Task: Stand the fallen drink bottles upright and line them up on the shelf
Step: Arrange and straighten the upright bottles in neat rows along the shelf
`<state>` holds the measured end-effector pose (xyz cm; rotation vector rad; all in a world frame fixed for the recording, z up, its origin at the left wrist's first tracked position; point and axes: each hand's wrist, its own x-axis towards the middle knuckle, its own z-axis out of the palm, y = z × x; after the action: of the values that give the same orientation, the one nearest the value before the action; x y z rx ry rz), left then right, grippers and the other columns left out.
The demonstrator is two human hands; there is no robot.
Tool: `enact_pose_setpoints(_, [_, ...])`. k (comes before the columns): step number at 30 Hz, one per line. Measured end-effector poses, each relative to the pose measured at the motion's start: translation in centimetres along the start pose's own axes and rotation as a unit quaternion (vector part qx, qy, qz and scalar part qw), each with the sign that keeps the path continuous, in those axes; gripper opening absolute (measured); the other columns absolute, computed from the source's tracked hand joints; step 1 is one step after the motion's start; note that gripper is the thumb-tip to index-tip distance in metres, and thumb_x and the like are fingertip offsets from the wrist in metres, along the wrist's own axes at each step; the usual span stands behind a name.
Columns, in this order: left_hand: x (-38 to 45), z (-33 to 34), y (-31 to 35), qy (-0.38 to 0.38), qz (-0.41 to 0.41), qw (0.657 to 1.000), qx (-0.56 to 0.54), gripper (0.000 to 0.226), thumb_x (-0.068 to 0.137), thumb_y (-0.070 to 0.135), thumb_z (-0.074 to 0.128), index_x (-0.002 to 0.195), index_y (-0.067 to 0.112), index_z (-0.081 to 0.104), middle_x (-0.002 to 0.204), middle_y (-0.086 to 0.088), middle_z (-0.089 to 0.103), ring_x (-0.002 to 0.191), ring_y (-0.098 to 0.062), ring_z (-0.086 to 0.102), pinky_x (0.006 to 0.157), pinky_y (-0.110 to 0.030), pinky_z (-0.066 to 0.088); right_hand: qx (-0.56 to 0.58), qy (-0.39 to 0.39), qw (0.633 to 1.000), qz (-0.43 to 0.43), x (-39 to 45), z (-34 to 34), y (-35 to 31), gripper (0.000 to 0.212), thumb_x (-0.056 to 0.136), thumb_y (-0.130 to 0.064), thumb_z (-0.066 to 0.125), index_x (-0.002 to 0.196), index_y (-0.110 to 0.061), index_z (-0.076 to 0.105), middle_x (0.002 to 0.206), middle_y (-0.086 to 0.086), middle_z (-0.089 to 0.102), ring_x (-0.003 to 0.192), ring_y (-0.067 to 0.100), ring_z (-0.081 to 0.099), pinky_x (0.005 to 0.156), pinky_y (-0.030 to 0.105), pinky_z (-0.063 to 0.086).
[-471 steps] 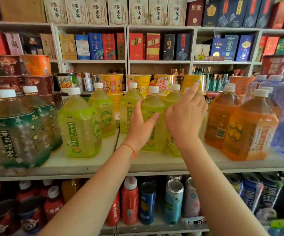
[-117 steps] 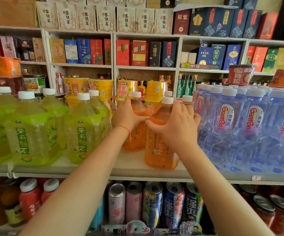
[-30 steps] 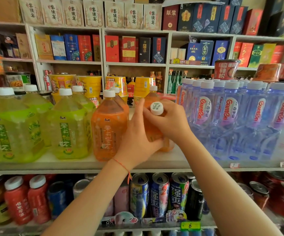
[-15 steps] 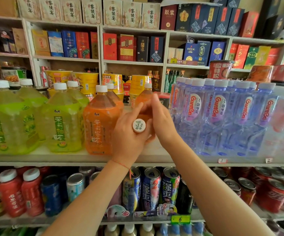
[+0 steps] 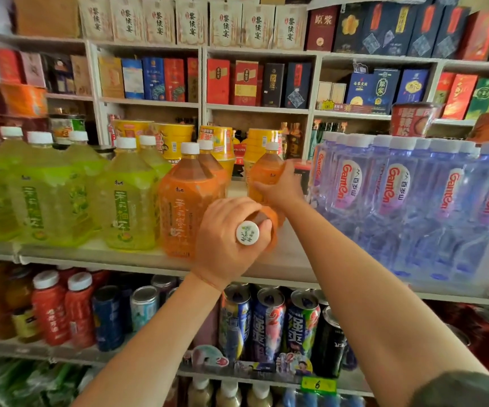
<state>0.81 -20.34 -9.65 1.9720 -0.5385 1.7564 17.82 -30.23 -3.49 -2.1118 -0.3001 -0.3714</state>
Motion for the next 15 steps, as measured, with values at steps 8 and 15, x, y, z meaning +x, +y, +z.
enact_pose_setpoints(8, [0.8, 0.5, 0.0, 0.007, -0.009, 1.0, -0.008, 0.024, 0.09, 0.028, 0.067, 0.095, 0.006, 0.074, 0.097, -0.006, 0.074, 0.096, -0.016, 0.063, 0.094, -0.028, 0.047, 0.023, 0.042, 0.999, -0.022, 1.6, 1.0, -0.2, 0.116, 0.061, -0.05, 0.092, 0.147, -0.016, 0.021, 0.146, 0.012, 0.041, 0.132, 0.032, 0.047, 0.101, 0.044, 0.048])
enact_pose_setpoints(15, [2.1, 0.2, 0.3, -0.013, -0.047, 0.998, -0.033, 0.026, 0.089, 0.033, 0.065, 0.091, 0.009, 0.073, 0.09, -0.002, 0.073, 0.089, -0.011, 0.062, 0.086, -0.026, 0.049, -0.014, 0.021, 0.999, -0.022, 0.9, 0.4, -0.7, 0.111, 0.059, -0.057, 0.09, 0.141, -0.021, 0.025, 0.144, 0.013, 0.036, 0.128, 0.033, 0.046, 0.098, 0.045, 0.049])
